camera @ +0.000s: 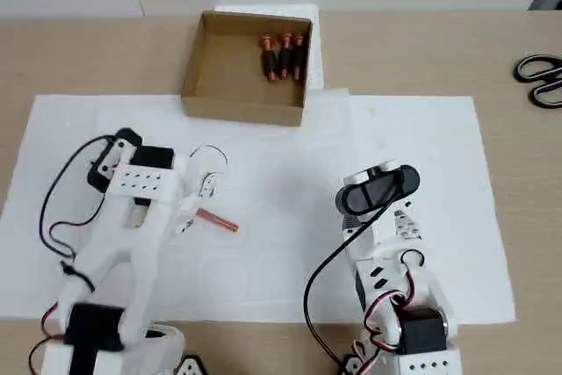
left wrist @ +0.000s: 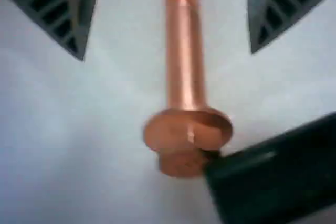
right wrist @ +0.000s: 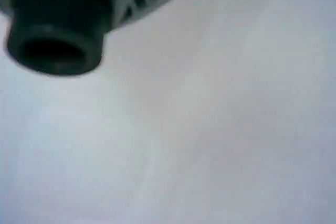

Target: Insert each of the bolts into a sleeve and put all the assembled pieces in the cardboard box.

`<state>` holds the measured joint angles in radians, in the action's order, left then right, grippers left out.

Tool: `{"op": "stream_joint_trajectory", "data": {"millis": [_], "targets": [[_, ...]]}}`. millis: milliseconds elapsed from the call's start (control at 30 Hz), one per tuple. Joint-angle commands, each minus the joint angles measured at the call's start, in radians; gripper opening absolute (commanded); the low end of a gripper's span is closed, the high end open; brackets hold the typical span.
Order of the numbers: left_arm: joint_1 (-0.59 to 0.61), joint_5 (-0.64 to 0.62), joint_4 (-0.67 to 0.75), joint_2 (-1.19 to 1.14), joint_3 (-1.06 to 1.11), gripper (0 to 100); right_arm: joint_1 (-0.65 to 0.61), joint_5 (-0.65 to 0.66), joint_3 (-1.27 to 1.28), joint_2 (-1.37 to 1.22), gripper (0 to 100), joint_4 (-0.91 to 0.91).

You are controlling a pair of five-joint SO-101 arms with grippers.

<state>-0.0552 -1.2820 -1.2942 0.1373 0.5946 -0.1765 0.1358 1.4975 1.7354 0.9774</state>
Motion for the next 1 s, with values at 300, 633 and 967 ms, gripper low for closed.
{"op": "stream_joint_trajectory", "data": {"millis": [300,633,967], "targets": [[0.005,0.0,0.005,-0.25,-0.107,15,0.01,0.011,-0.008,0.013,0.4,-0.018],[-0.017,0.0,-0.035,-0.265,-0.248,1,0.012,0.011,-0.009,0.013,0.4,-0.024],[-0.256,0.006,-0.396,-0.265,-0.671,1,0.004,0.011,-0.003,0.013,0.4,-0.206]]}}
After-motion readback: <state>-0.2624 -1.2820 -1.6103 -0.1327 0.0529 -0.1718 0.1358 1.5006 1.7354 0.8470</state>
